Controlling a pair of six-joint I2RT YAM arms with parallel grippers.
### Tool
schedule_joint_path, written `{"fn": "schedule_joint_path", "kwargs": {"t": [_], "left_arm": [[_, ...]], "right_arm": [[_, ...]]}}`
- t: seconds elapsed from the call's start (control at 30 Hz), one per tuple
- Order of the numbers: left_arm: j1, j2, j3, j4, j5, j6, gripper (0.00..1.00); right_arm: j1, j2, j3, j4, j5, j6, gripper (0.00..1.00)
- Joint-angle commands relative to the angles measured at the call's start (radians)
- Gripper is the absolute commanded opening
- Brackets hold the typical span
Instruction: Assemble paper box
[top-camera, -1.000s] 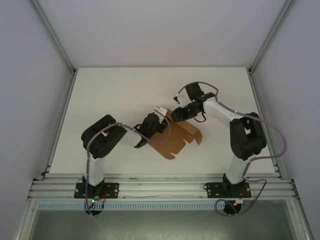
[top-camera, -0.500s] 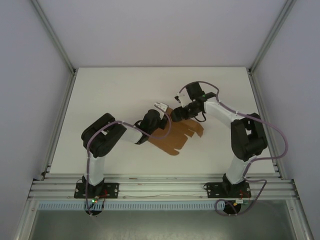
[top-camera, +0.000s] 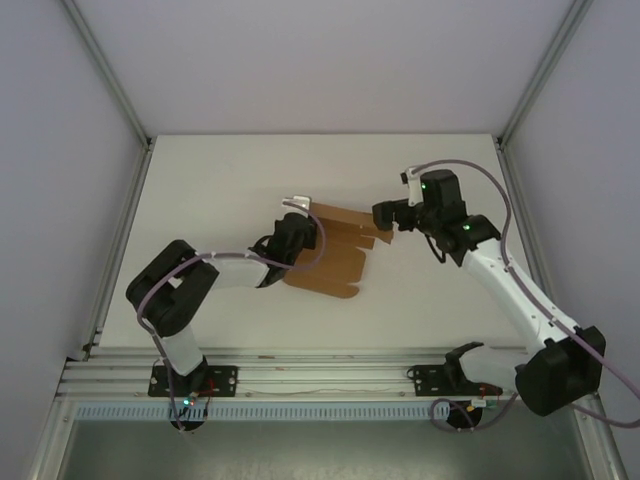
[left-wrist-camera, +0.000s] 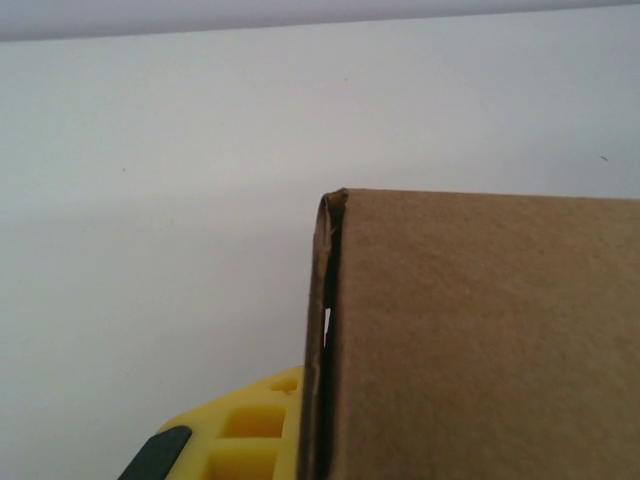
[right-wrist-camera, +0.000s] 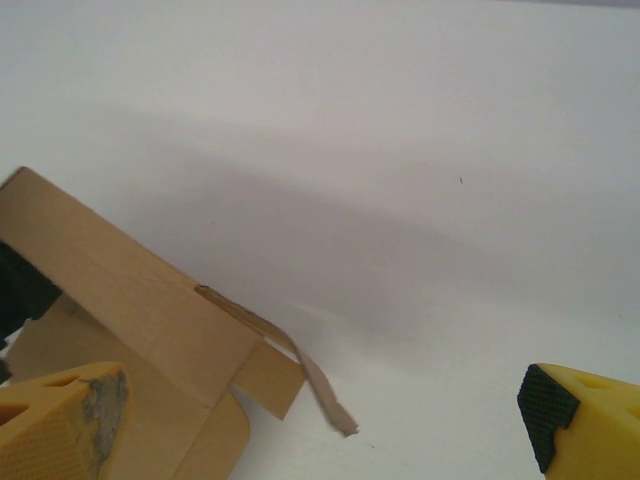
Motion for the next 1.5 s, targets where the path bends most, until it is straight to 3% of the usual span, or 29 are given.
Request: {"fn": "schedule_joint_path", "kwargs": {"t": [0.0,0.37,0.67,0.77,0.9,1.1,1.3,1.47], "left_arm": [[0.002,-0.042,-0.014,-0.056,-0.016,-0.042,0.0],[-0.001,-0.056,0.038,-0.112,0.032,-0.097,0.0],[-0.002,-0.107,0.052,-0.128,0.132,-0.258,0.0],[-0.008,-0.124,0.057,-0.112,0.16,-0.277,0.0],[-0.024,-0.128,0.077,-0.154,0.105,-0.278,0.0],[-0.021,-0.14,0.05,-0.129,0.113,-0.308,0.0],[-0.014,-0.165,0.06,-0.201,0.03,-0.312,0.0],[0.005,-0.194,0.052,-0.229,0.036,-0.319,0.0]], "right_arm": [[0.002,0.053,-0.034,0.023,0.048,0.038,1.0],[0.013,0.248,-0.051,0.243,-0.098,0.117,1.0],[0.086,0.253,-0.289,0.858,0.01,0.418,0.99],[0.129,0.267,-0.329,1.004,0.07,0.433,1.0],[0.186,0.253,-0.32,0.983,0.211,0.426,1.0],[0.187,0.155,-0.406,1.002,0.32,0.456,1.0],[0.185,-0.008,-0.402,0.641,0.344,0.413,1.0],[0.172,-0.141,-0.436,0.428,0.356,0.422,1.0]]}}
